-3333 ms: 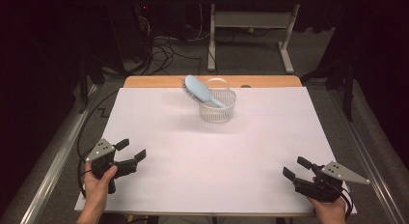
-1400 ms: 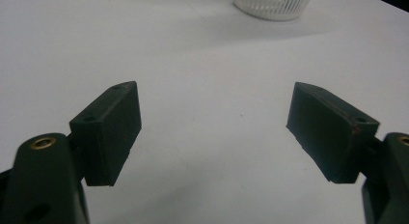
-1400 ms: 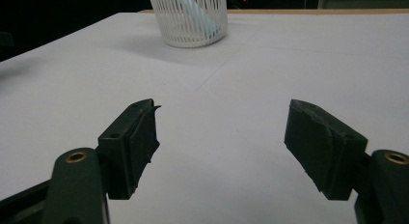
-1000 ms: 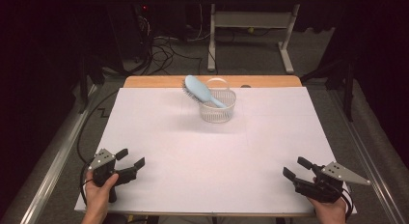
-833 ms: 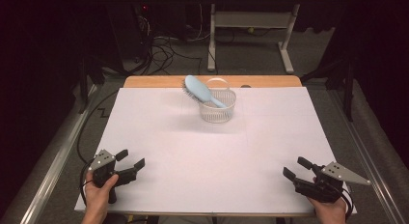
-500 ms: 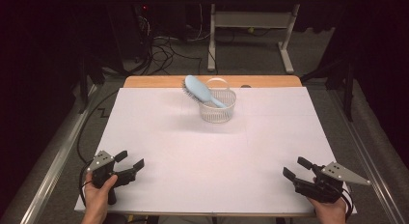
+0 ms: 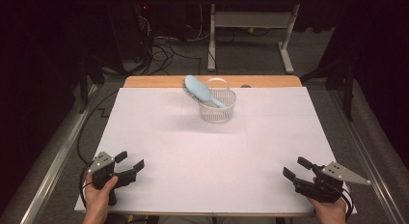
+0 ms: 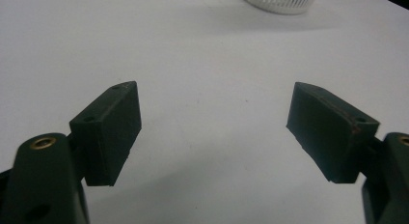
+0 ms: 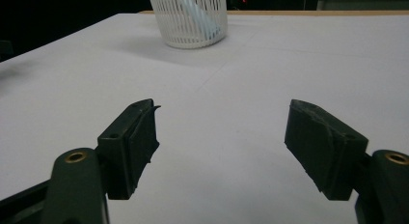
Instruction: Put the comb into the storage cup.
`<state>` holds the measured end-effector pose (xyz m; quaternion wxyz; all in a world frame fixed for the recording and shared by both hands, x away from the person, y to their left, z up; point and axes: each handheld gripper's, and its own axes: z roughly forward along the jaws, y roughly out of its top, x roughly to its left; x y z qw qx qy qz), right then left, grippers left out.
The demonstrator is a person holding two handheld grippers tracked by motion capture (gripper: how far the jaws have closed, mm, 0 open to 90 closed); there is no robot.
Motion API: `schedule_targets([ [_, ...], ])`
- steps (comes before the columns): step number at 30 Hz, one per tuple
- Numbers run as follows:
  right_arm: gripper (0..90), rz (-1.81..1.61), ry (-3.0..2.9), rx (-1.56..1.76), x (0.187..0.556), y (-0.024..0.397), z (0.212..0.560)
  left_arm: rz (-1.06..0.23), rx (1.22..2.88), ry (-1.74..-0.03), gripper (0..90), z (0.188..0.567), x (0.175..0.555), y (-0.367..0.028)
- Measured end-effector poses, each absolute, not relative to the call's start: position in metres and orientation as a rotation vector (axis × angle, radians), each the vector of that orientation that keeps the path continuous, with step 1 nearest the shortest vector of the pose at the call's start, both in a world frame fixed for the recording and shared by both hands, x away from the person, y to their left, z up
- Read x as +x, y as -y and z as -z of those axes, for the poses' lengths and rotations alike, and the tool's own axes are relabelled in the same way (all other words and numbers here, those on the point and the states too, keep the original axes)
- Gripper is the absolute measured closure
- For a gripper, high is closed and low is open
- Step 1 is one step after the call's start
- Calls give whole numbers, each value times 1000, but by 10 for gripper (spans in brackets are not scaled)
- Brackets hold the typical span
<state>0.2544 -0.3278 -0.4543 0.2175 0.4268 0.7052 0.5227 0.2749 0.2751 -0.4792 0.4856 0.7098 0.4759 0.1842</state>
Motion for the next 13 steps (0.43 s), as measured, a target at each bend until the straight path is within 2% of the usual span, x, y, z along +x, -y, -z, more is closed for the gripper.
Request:
schedule_targets([
  [13, 277, -1446, -1950, 1190, 255, 328, 454, -454, 1729, -1144, 205, 478, 275, -274],
])
